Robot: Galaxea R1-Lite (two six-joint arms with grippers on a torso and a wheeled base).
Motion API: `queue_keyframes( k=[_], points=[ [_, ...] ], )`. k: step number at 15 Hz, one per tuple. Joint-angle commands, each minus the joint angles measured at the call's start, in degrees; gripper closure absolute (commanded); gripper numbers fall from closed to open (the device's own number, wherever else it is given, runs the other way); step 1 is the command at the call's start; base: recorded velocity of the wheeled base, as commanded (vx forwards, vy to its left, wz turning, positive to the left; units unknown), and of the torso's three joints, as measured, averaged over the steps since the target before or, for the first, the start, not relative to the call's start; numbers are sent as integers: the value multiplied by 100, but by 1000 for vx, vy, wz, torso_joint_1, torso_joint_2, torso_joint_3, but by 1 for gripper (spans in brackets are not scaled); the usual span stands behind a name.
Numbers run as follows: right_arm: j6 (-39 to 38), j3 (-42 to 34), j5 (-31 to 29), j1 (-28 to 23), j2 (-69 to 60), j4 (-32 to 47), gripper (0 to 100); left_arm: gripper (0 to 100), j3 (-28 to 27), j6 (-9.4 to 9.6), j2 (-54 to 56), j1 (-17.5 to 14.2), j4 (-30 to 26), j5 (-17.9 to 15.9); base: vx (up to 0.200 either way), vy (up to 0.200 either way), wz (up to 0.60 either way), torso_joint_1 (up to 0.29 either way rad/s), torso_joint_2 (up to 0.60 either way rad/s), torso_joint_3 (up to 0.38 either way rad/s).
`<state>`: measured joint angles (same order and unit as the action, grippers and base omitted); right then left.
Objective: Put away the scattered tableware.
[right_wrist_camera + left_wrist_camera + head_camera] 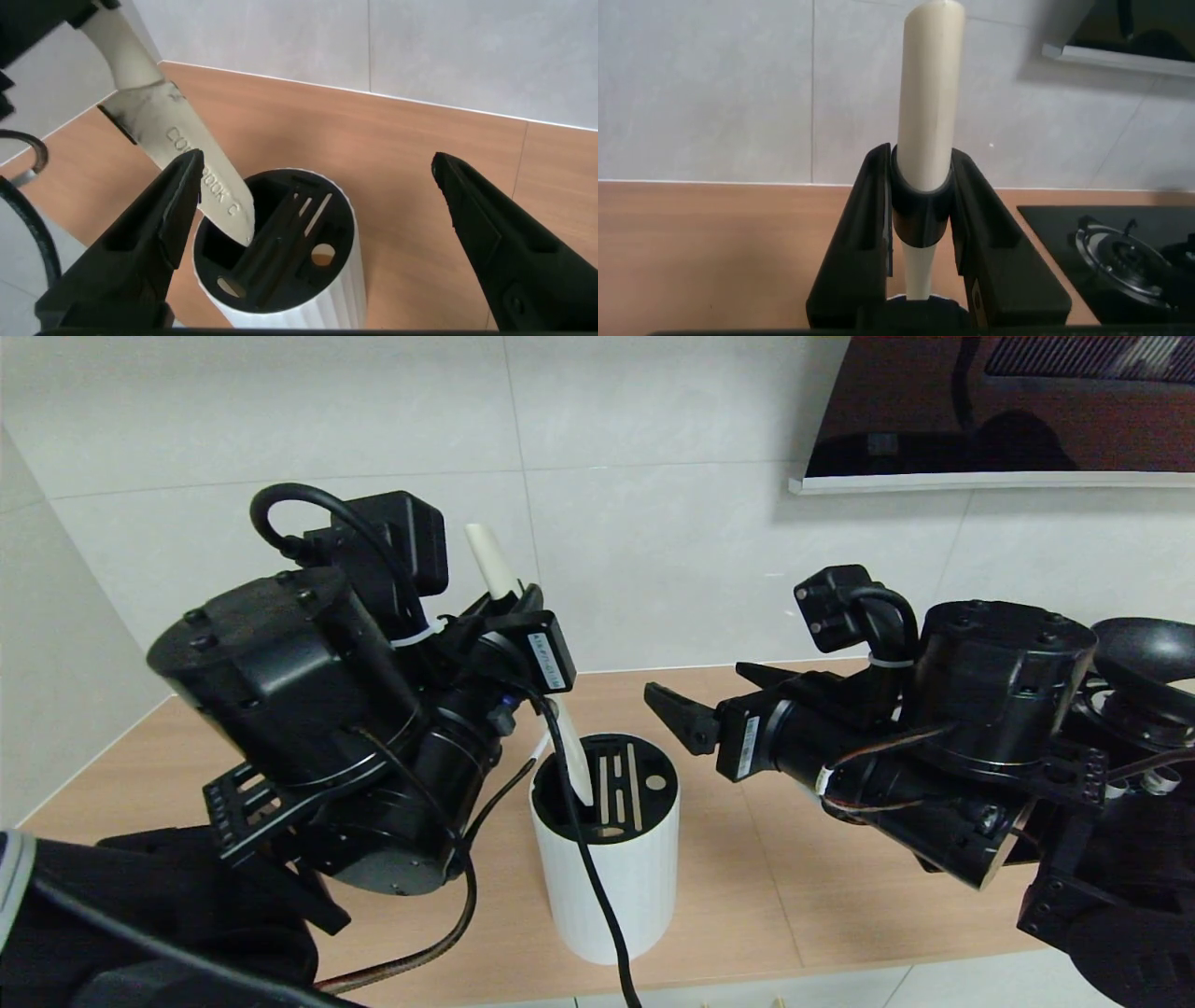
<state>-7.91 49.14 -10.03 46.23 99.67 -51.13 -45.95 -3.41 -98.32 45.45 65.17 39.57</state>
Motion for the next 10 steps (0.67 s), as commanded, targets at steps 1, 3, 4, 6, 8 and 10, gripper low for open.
queue_keyframes(
  k=[1,3,4,6,8,10],
  points=[
    [0,8,1,0,17,-3,0,100,7,-10,-126,-1,22,-2,0,0,0,0,0,0],
    [0,8,1,9,26,-3,0,100,16,-28,-205,-1,57,-2,0,0,0,0,0,0],
    [0,8,1,9,26,-3,0,100,42,-72,-284,-1,57,-2,0,0,0,0,0,0],
    [0,-1,1,0,26,-3,0,100,59,-107,-381,-1,101,-2,0,0,0,0,0,0],
    [0,-1,-7,0,26,-3,0,100,112,-168,-504,-1,259,-20,0,0,0,0,0,0],
    [0,8,-7,0,26,-3,0,100,130,-177,-698,8,303,-11,0,0,0,0,0,0]
  ],
)
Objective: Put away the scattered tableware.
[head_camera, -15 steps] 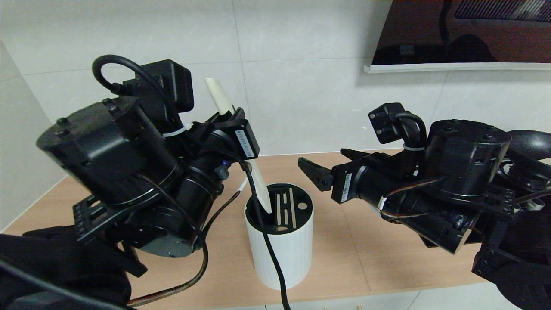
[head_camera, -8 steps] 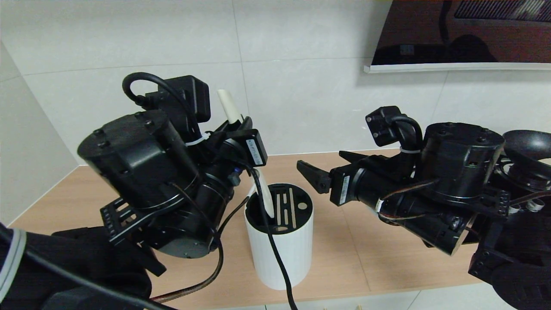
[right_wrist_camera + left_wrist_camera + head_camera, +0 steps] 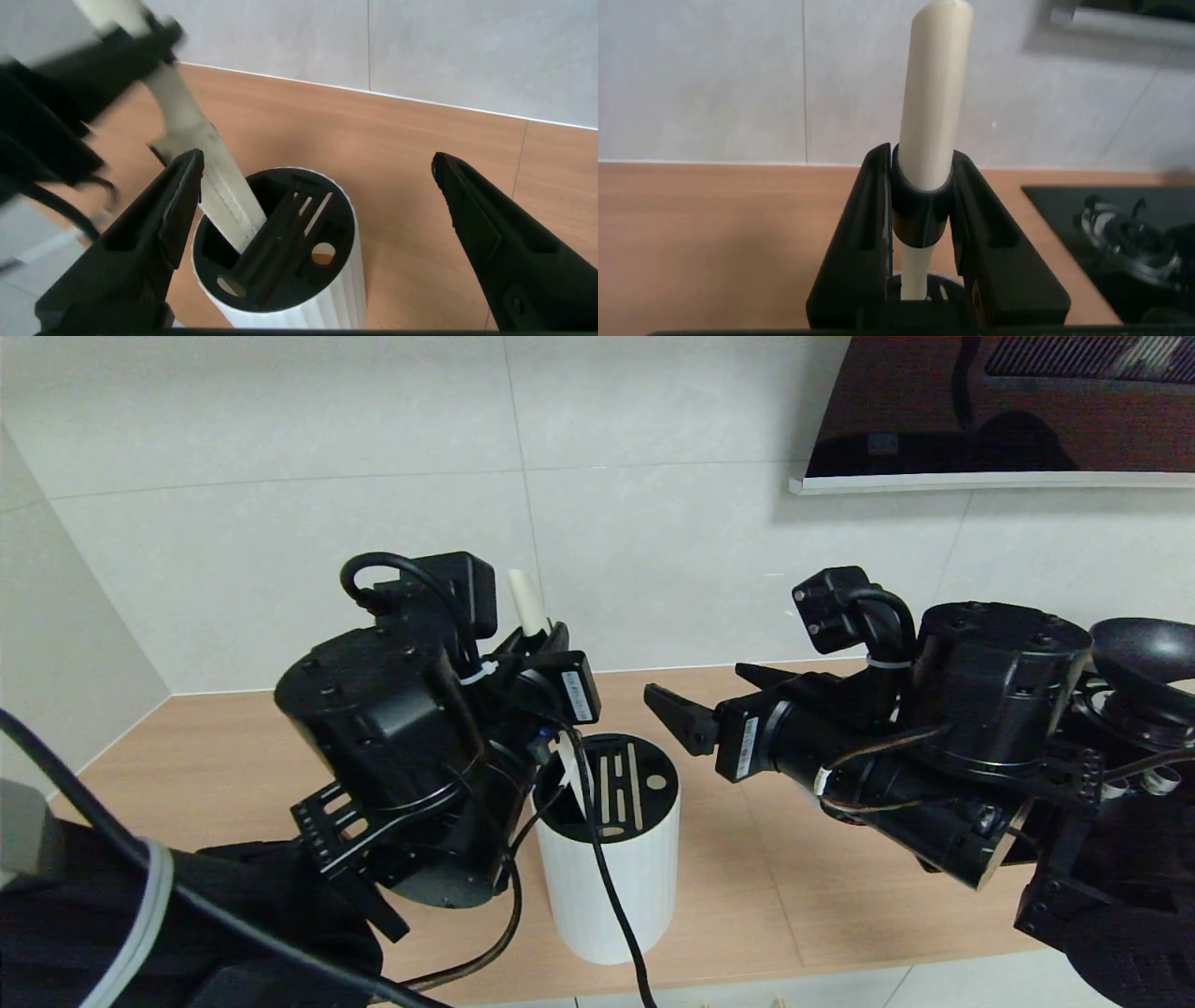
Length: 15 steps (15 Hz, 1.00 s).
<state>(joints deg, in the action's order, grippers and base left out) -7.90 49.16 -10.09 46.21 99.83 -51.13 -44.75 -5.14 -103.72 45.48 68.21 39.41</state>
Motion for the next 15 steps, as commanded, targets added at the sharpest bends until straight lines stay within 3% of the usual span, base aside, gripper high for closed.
queue_keyframes(
  k=[1,10,15],
  points=[
    [-1,5,7,2,1,-3,0,100,10,-30,-325,40,52,14,0,0,0,0,0,0],
    [-1,5,-1,-16,1,-3,0,100,107,-127,-773,75,202,49,0,0,0,0,0,0],
    [-1,-3,-1,-16,10,-3,0,100,125,-277,-993,75,193,49,0,0,0,0,0,0]
  ],
)
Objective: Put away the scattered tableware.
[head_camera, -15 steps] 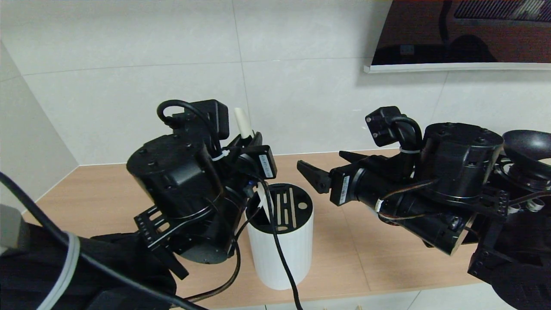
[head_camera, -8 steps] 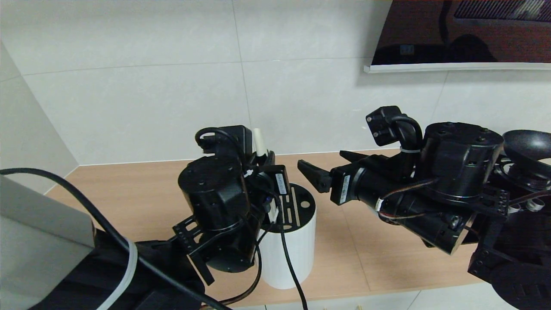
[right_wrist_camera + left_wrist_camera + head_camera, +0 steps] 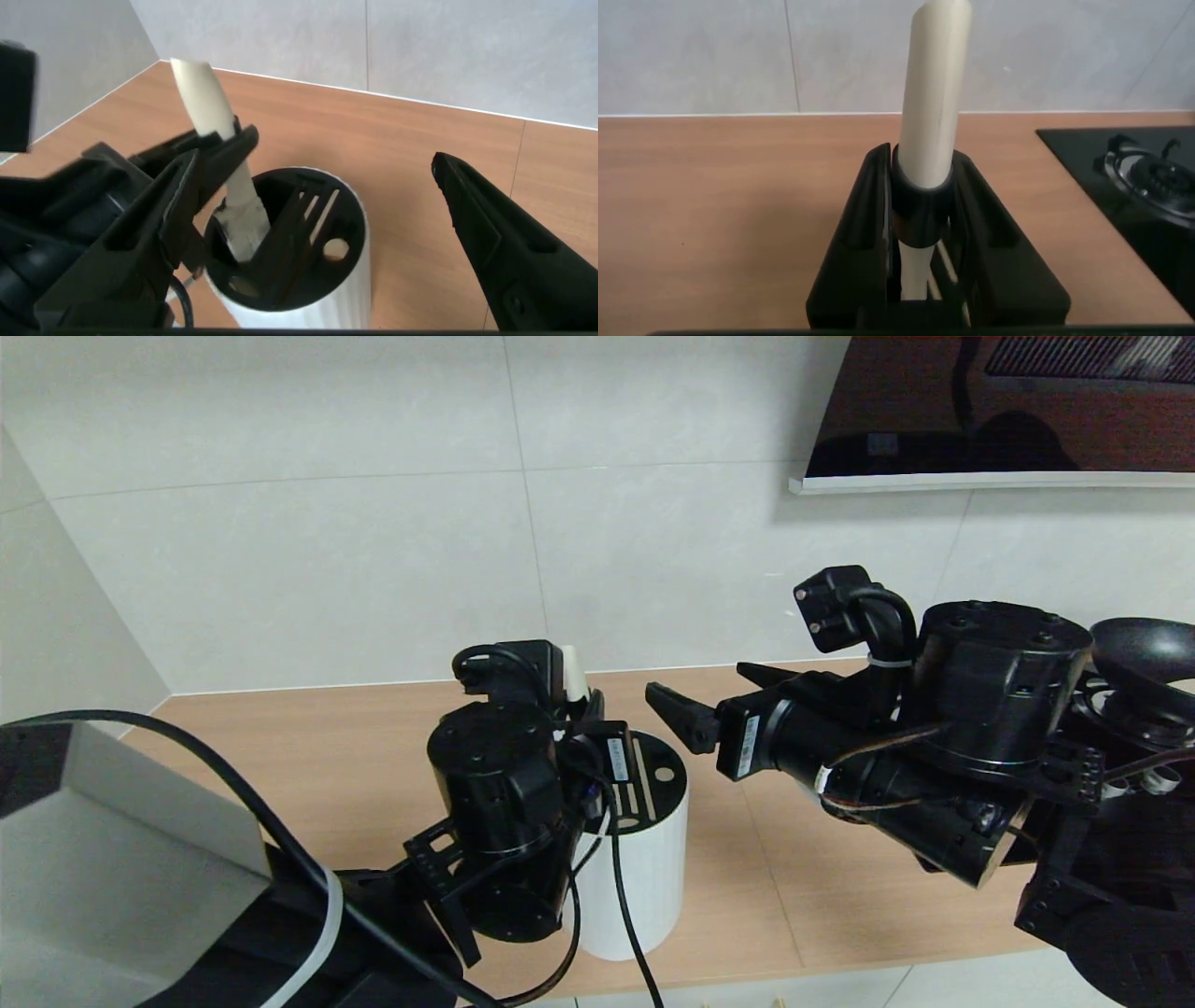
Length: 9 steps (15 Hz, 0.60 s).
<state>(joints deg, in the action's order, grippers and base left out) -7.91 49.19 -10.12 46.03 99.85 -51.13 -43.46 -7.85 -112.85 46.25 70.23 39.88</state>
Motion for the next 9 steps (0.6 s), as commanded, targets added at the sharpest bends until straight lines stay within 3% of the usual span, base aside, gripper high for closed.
queue_keyframes(
  k=[1,9],
  points=[
    [0,-6,1,2,8,-3,0,100,4,-6,-106,-2,-1,3,0,0,0,0,0,0],
    [0,-6,1,2,8,-11,0,100,22,-85,-141,-2,-9,11,0,0,0,0,0,0]
  ],
)
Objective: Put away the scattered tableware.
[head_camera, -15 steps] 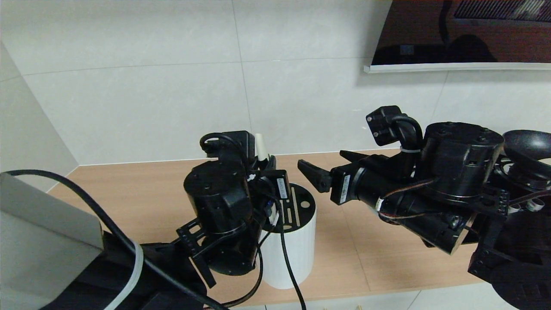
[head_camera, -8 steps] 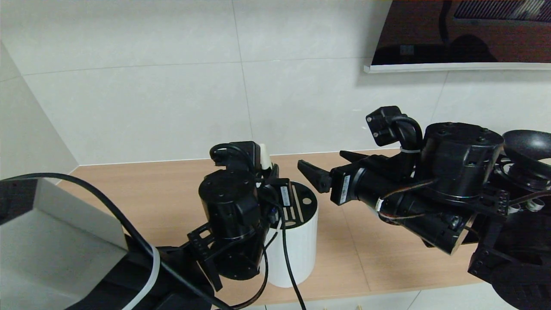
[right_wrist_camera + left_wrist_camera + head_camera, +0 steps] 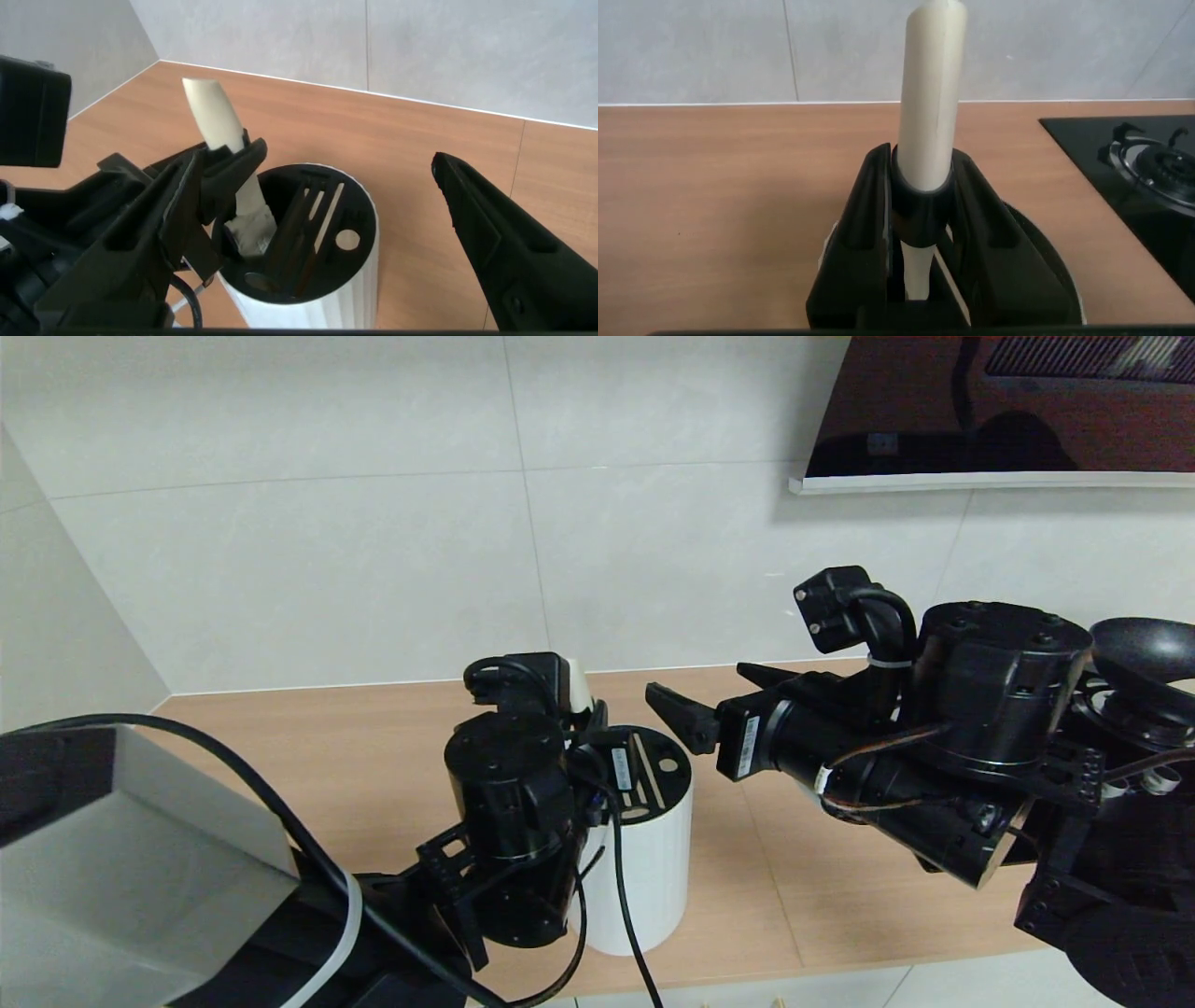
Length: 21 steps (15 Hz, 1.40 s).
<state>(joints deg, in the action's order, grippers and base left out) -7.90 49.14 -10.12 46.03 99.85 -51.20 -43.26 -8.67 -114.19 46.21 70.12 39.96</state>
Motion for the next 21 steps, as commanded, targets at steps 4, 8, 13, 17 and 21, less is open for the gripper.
queue_keyframes(
  k=[4,8,13,17,21],
  points=[
    [-1,-1,1,11,8,-4,0,0,55,-3,-7,2,2,3,0,0,0,0,0,0],
    [-1,-10,1,2,8,5,0,0,64,-3,37,2,2,3,0,0,0,0,0,0],
    [-1,-10,1,11,8,-4,0,0,73,-3,63,2,2,3,0,0,0,0,0,0],
    [-1,-10,-34,-42,-54,-13,0,0,521,120,1294,-25,-306,-278,0,0,0,0,0,0],
    [8,-106,-52,-279,-449,-13,0,0,916,120,3069,-25,-1545,-1157,0,0,0,0,0,0]
  ],
)
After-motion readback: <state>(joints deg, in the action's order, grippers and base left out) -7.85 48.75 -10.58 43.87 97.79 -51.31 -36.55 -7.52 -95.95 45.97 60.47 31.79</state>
